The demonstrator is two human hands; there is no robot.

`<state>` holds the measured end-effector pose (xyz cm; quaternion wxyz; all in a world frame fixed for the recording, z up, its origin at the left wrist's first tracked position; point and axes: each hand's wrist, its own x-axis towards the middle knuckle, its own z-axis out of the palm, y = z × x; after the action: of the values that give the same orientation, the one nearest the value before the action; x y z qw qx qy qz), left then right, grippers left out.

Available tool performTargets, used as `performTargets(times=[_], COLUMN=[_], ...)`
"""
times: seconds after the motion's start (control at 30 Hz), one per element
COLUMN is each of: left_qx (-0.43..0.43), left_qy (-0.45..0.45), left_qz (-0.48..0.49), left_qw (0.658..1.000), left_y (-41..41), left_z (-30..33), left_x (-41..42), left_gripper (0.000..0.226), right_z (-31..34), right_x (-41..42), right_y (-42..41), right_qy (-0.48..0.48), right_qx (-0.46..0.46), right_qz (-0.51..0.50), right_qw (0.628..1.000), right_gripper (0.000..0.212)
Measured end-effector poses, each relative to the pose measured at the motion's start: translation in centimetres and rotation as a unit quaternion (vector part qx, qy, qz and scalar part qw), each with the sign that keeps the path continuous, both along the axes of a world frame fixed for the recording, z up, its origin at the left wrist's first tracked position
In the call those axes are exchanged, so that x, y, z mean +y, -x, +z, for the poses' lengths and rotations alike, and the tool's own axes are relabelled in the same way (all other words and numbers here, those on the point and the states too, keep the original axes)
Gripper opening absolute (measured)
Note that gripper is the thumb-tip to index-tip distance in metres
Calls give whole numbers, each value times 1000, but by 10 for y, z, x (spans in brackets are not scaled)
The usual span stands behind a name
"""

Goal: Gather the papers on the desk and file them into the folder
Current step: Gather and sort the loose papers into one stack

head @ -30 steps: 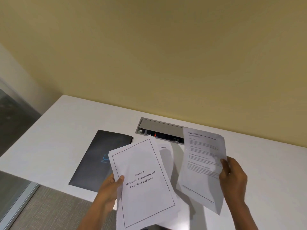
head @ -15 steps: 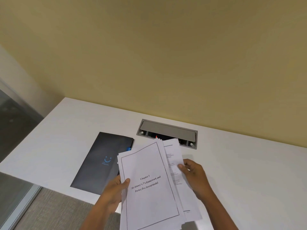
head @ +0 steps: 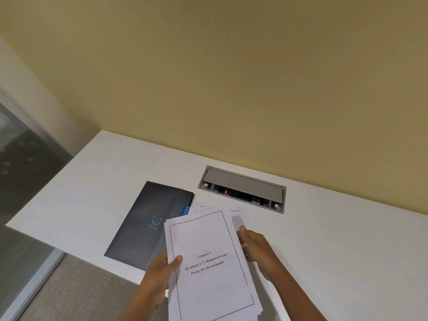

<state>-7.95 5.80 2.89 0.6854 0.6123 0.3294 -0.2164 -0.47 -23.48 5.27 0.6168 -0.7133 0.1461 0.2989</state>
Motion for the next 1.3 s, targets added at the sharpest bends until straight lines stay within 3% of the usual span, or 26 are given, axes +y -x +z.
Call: performTargets(times=[0.1,0.17,0.27,0.4,0.53,0.63,0.77,1.0,1.1,1.2,1.3], left_qx=[-8,-8,-1,16,38,47,46,23,14,3,-4], left_qy=[-46,-65,-59,-72,-91,-84,-74,-53,-41,-36,-43], left_qz=[73,111,163,182,178,189,208,214,215,208,202], left_qw=[996,992,985,980,979,977,974,975,976,977,978], left_y=[10,18,30,44,56,60,57,43,38,34,32], left_z=[-8,-12,-20,-28,-33,-36,-29,-5,7,13,14], left_x=[6,9,15,26,34,36,32,21,15,13,14], left_gripper=[23,22,21,18,19,19,19,16,19,19,17], right_z=[-12,-20,-27,-38,-45,-52,-57,-65,-67,-72,-73], right_x=[-2,-3,-4,-1,1,0,0,5,2,-5,-15], right_y=[-21,-35,-56,-79,-91,-87,-75,-46,-32,-24,-18], right_qy=[179,278,305,381,439,453,453,424,406,309,280], right_qx=[-54,-85,-109,-141,-137,-153,-176,-157,-114,-82,-93], right_qz=[65,154,228,312,375,381,367,225,157,48,-13], right_qw=[980,944,918,859,805,791,793,863,893,946,955], right_gripper=[21,42,80,112,130,132,123,99,81,49,28])
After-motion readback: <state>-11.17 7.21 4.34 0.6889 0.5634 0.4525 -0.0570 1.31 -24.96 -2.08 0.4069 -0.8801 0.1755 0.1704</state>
